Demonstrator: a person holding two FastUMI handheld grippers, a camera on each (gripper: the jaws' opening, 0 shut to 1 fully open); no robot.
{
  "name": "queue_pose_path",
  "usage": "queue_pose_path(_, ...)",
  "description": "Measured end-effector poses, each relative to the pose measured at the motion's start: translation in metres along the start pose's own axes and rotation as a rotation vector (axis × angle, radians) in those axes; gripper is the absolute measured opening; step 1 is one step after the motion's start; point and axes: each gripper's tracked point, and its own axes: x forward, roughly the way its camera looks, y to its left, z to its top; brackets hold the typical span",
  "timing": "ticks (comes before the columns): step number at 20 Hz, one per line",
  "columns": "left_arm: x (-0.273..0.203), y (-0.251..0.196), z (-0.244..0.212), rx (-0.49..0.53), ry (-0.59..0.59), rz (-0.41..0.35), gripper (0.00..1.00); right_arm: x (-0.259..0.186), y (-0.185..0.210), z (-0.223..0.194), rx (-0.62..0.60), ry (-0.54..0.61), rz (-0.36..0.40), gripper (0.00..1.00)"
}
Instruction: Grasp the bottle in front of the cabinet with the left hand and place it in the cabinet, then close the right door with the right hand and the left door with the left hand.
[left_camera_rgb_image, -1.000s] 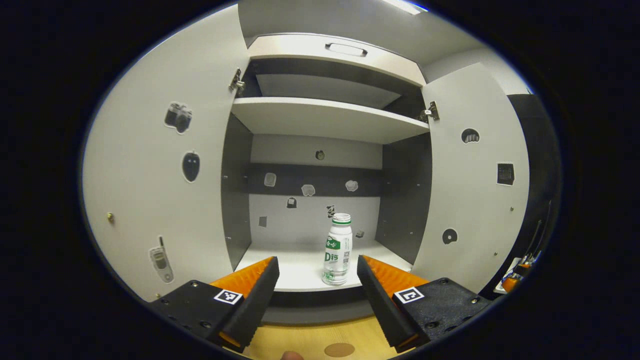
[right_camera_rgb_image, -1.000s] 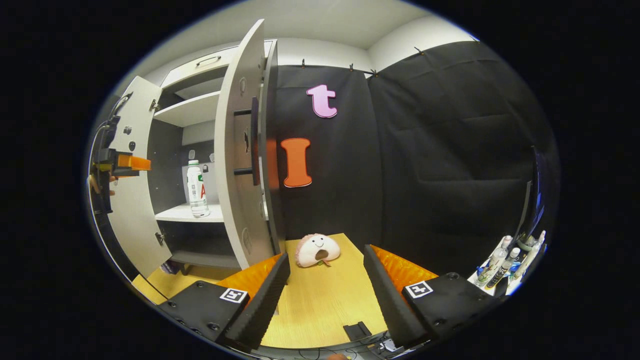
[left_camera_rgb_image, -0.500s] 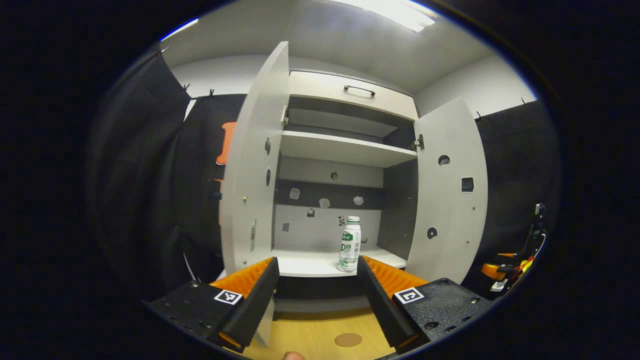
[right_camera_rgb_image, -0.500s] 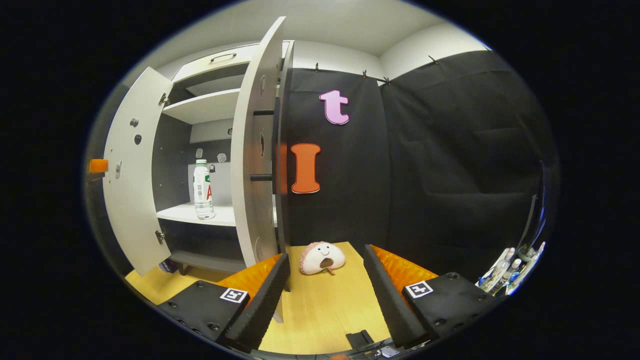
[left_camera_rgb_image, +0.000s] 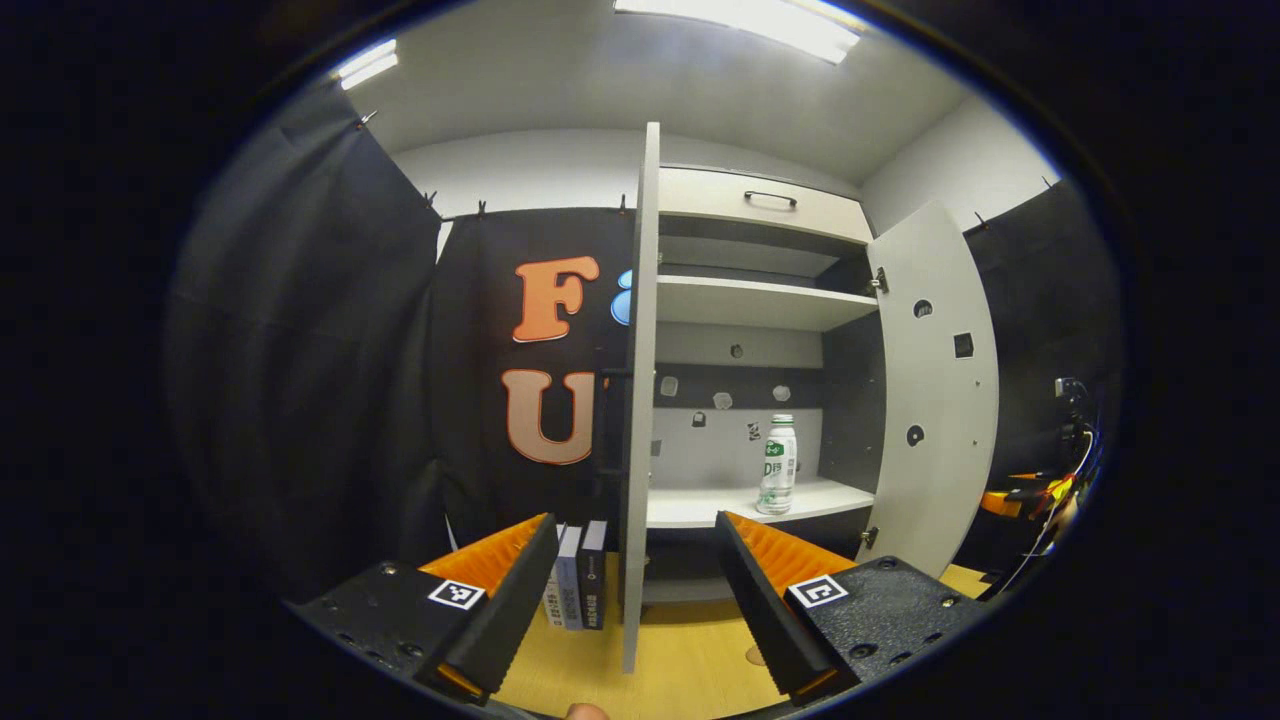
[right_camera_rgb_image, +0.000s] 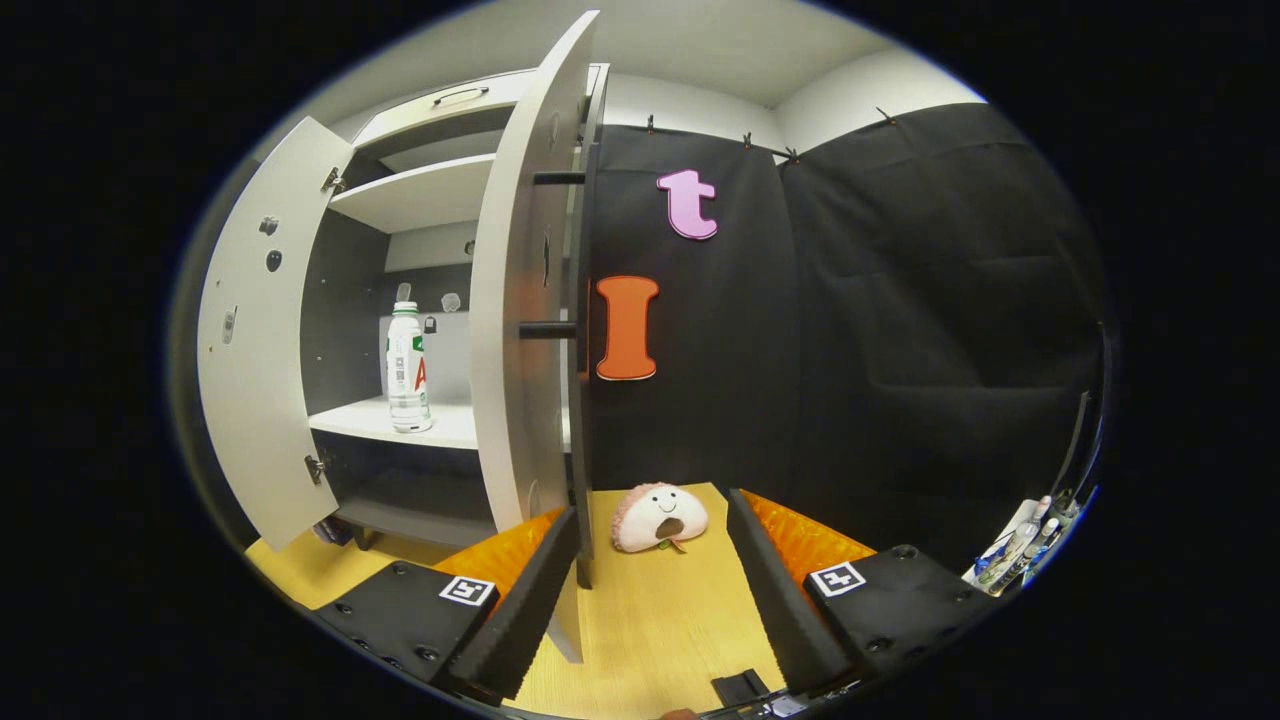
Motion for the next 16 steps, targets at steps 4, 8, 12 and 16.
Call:
queue_pose_path(4,-0.008,0.027,0.0,0.013,-0.021,0.049,0.97,0.003,0.003,-0.002,-0.004,0.0,-0.012,0.95)
queue_pose_path(8,-0.011,0.047,0.002,0.017,-0.041,0.077,0.95,0.002,0.009,-0.004,-0.009,0.004,-0.018,0.94)
queue_pose_path(12,-0.008,0.05,-0.002,0.007,-0.031,0.069,0.95,0.001,0.014,-0.004,-0.013,0.003,-0.022,0.94)
queue_pose_path(16,-0.001,0.055,-0.007,-0.006,-0.025,0.076,0.95,0.003,0.031,-0.005,0.026,0.019,0.03,0.94)
